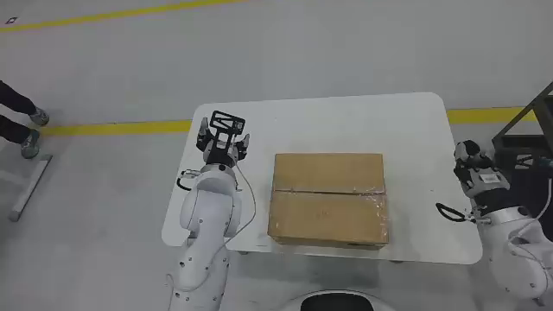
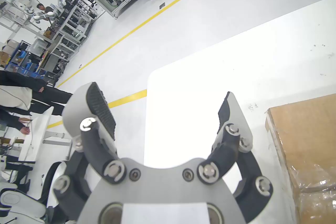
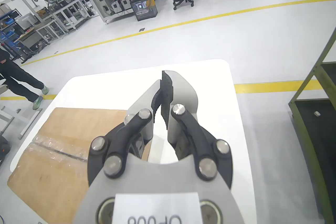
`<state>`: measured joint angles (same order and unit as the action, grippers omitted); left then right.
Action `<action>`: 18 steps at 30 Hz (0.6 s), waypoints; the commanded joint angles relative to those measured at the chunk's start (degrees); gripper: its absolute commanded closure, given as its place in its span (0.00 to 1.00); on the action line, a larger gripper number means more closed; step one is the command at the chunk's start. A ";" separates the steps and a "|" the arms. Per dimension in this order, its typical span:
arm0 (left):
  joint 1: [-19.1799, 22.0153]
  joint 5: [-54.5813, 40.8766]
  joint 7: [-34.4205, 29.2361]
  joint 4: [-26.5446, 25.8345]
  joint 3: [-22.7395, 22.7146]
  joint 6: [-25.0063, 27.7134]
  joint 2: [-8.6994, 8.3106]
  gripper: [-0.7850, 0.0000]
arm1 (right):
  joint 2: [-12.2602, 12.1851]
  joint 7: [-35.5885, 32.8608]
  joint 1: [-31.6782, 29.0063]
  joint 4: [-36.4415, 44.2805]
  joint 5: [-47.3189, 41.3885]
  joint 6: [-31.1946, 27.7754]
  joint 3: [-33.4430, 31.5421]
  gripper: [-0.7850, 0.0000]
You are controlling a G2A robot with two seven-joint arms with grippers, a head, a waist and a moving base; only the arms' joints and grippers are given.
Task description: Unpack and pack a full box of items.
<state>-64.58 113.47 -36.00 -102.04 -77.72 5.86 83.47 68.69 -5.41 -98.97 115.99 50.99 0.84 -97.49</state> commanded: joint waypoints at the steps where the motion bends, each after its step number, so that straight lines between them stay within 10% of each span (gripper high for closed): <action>1: 0.00 0.00 0.00 0.00 0.00 0.00 0.00 0.00 | 0.03 0.51 -0.83 -0.11 0.29 -0.99 0.09 1.00; 18: 0.00 0.00 0.00 0.00 0.00 0.00 0.00 0.00 | 0.62 13.20 -10.84 -1.69 7.59 -7.57 2.91 1.00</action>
<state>-64.58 113.47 -36.00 -102.04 -77.72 5.86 83.47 69.27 7.34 -109.57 114.48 58.53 -6.77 -94.69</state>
